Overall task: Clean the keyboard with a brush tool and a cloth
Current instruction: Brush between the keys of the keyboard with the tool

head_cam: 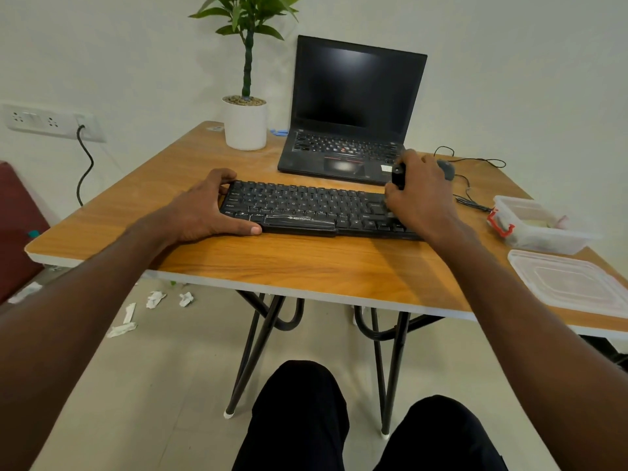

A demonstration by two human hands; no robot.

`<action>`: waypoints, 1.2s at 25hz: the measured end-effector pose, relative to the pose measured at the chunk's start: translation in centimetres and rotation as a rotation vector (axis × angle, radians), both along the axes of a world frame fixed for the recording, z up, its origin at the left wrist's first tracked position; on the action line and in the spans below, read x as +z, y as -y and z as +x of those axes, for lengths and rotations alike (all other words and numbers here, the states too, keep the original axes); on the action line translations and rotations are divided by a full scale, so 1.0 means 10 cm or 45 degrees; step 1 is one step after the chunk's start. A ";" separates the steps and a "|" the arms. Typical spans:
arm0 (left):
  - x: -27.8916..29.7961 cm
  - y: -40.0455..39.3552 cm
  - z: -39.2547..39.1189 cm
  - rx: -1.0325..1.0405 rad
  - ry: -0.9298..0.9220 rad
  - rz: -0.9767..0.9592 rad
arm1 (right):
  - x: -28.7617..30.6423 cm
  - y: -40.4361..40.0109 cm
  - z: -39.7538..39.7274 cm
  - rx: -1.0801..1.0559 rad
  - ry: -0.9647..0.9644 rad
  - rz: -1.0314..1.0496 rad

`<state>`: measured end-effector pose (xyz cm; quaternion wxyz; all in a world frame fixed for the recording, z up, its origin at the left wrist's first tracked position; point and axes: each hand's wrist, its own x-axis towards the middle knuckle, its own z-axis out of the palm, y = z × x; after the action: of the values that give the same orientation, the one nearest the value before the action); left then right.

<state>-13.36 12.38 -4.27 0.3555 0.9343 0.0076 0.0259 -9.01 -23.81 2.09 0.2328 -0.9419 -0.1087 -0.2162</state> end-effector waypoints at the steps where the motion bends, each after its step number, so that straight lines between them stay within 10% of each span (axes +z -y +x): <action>1: 0.00 0.00 -0.01 -0.002 -0.003 0.000 | -0.01 0.00 -0.01 -0.009 0.009 -0.002; 16: 0.03 0.00 -0.07 -0.026 -0.024 -0.057 | -0.07 -0.96 -0.20 0.516 -0.493 1.049; 30: -0.04 -0.09 -0.03 -0.092 0.006 -0.134 | 0.00 -1.82 -0.18 0.615 0.055 -0.024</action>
<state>-13.67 13.23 -4.65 0.4048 0.9139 -0.0258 0.0149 -10.85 -5.62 2.13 0.2667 -0.8858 -0.3379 -0.1733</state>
